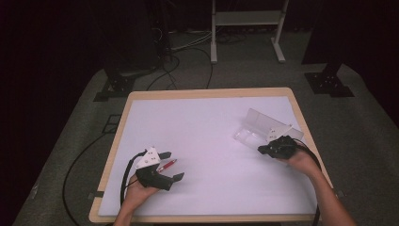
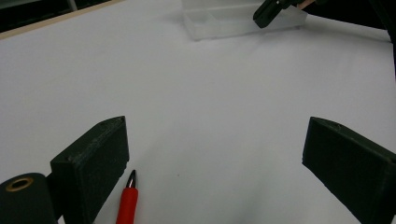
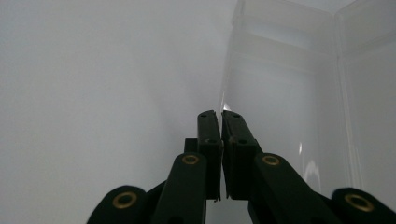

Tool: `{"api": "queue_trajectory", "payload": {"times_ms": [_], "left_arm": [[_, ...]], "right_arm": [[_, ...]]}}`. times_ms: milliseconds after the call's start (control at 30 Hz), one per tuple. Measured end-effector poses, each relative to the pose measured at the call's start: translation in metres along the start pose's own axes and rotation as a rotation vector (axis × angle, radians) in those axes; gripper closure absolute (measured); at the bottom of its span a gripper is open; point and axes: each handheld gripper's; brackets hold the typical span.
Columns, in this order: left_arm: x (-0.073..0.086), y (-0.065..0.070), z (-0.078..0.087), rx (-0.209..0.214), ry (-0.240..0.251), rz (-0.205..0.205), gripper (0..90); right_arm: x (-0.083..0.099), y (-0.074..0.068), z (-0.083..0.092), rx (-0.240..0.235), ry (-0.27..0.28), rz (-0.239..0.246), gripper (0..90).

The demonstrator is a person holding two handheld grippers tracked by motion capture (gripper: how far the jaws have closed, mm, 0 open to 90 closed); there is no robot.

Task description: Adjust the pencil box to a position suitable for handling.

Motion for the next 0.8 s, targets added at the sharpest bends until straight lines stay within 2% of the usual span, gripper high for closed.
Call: {"api": "queue_trajectory", "payload": {"times_ms": [200,333,800], "left_arm": [[0.000,0.000,0.000,-0.003,-0.001,0.002,6.6],[0.000,-0.001,0.001,-0.005,-0.001,0.005,6.6],[0.001,-0.003,0.003,0.000,0.004,0.013,6.6]], "right_arm": [[-0.010,-0.009,0.007,0.013,0.001,0.068,86.3],[-0.016,-0.018,0.012,0.003,0.016,0.098,86.3],[-0.027,-0.040,0.006,-0.091,0.056,0.152,86.2]]}}
Point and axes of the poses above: each handheld gripper's, and its own axes: z roughly backward along the jaws, x roughly out of its underside, y roughly to its right, and after that the axes turned 10 degrees about -x, right-handed
